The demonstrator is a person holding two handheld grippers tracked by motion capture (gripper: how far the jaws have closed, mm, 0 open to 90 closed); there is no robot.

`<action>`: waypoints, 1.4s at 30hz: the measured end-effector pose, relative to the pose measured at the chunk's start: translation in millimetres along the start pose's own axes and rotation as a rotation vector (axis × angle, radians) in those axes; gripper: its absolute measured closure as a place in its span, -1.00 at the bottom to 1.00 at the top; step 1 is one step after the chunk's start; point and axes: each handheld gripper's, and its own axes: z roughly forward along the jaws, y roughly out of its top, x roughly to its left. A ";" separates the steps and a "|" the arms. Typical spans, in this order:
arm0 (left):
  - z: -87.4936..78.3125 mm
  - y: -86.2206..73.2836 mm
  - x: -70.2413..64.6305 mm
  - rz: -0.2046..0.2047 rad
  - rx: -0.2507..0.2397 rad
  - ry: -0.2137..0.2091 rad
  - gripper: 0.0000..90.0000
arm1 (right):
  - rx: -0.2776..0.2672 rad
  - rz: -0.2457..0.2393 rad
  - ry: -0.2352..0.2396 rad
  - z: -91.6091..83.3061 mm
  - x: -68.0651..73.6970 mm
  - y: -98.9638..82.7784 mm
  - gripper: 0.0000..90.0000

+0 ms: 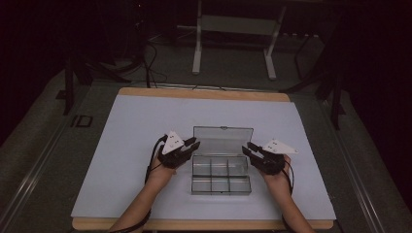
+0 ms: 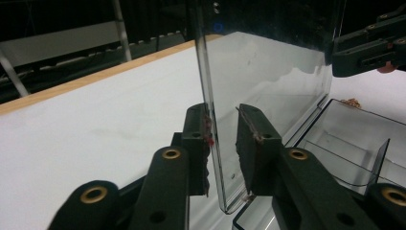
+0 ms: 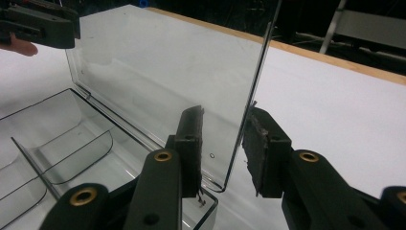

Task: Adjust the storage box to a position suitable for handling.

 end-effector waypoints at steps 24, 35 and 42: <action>15.6 -0.9 -1.1 -0.078 0.072 0.050 0.46 | 0.070 0.049 -0.036 14.2 0.4 3.7 0.37; 20.9 -3.6 4.6 -0.150 0.098 0.026 0.41 | 0.099 0.061 -0.053 21.2 -0.1 3.7 0.34; 23.2 -4.3 5.4 -0.181 0.110 0.030 0.39 | 0.121 0.072 -0.063 24.7 0.3 4.0 0.33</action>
